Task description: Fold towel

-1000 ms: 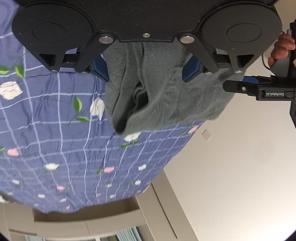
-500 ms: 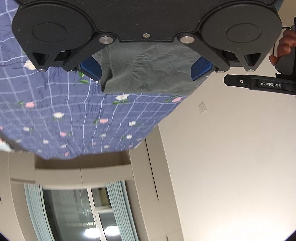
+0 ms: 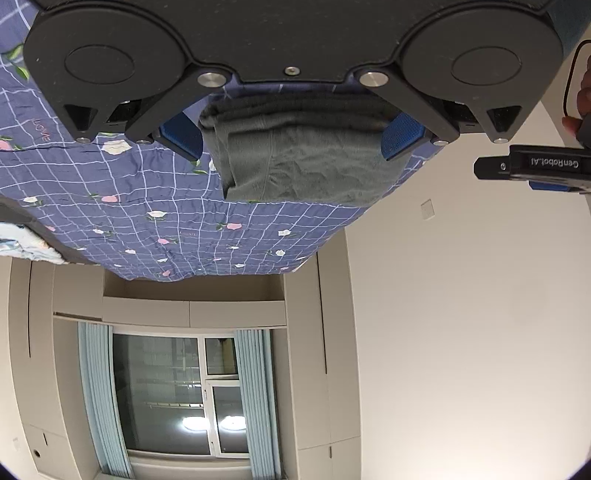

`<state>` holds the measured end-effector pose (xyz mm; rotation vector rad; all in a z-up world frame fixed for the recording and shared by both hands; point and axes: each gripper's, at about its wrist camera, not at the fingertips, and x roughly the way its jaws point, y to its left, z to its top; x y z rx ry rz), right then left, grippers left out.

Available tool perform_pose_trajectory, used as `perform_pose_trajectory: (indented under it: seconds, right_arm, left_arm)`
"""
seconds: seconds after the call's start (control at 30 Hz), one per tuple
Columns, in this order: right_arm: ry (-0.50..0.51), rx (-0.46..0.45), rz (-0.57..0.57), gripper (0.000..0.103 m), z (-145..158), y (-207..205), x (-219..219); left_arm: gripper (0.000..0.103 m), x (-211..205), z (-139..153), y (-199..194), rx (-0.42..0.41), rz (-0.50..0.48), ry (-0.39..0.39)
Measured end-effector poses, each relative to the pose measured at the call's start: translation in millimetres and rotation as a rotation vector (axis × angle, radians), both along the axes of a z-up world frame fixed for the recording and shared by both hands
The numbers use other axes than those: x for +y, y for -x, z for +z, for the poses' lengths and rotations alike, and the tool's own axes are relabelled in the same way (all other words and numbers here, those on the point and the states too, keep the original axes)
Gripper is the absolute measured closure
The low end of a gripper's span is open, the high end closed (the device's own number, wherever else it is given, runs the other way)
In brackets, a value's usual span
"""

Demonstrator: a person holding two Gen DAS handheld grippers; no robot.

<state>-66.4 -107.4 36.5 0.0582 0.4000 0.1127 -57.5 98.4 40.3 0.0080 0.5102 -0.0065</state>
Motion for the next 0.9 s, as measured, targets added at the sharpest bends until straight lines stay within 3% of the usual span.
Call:
perform_pose_trajectory:
  seconds: [0.17,0.9]
  right_arm:
    - [0.043,-0.014,0.0,0.0,-5.7,17.8,6.3]
    - [0.02,0.013,-0.008,0.0,-15.1,24.6,4.0]
  left_arm:
    - [0.001,-0.4,-6.3,15.4,-0.013,-0.006,-0.01]
    - [0.0,1.4,-15.1,13.8,0.02,0.0,-0.004]
